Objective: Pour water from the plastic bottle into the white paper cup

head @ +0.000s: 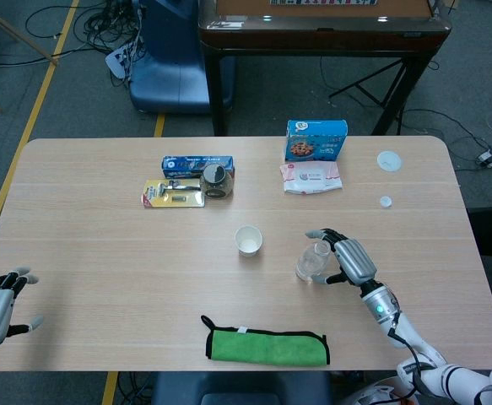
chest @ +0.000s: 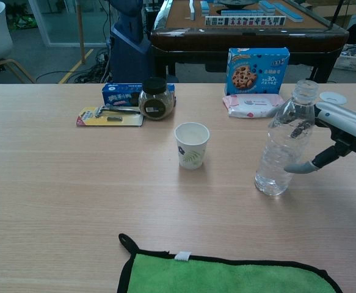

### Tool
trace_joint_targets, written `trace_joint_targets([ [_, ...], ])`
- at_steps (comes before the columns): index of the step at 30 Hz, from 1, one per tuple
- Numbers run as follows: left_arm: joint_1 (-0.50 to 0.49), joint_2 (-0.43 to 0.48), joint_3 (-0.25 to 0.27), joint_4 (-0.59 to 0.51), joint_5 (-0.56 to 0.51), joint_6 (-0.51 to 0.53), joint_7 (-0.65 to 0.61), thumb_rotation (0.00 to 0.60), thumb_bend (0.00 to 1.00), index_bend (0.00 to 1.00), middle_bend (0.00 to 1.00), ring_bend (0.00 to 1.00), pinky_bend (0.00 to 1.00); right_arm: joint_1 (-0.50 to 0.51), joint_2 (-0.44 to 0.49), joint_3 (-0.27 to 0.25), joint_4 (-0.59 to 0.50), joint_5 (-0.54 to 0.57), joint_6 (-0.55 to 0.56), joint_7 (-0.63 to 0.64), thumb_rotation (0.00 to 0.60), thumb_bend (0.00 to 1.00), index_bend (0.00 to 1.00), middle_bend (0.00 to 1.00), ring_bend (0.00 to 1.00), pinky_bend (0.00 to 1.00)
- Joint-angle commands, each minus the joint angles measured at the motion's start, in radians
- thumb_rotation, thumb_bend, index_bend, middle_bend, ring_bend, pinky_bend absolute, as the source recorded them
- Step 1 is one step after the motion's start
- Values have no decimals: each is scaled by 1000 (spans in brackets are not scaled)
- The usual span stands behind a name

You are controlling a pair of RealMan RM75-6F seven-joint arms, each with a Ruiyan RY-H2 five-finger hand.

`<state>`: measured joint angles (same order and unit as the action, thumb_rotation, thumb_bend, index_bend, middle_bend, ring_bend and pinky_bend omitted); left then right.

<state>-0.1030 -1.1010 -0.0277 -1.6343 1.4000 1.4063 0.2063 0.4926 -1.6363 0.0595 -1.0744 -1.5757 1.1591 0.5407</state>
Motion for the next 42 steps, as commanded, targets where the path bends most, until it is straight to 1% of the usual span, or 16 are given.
trace_joint_targets([
  [1,1,0,0,0,-3,-1,0,600,0,347,233,284,553,5,-2,-11,9,-8,-1,25,600,0,204,263,170,297],
  [8,1,1,-1,1,-8,-4,-1,600,0,350,233,283,553,14,-7,-33,29,-17,-14,58,600,0,204,265,170,297],
  [19,0,2,-3,-4,-10,-2,7,600,0,354,233,283,553,24,-13,-48,37,-24,-15,112,600,0,205,283,183,301],
  [22,0,2,-3,-4,-12,-4,8,600,0,354,233,283,553,25,-18,-52,42,-22,-17,124,600,0,231,300,200,323],
  [25,0,3,-3,-6,-13,-4,10,600,0,354,235,283,553,28,-22,-55,43,-20,-24,137,600,0,283,328,226,334],
  [34,0,6,-4,-10,-14,-3,10,600,0,354,235,283,552,36,-38,-56,65,-17,-27,146,600,0,333,378,273,349],
  [42,1,7,-6,-11,-20,-2,10,600,0,354,235,284,552,40,-46,-54,81,-12,-26,151,600,0,393,431,325,391],
])
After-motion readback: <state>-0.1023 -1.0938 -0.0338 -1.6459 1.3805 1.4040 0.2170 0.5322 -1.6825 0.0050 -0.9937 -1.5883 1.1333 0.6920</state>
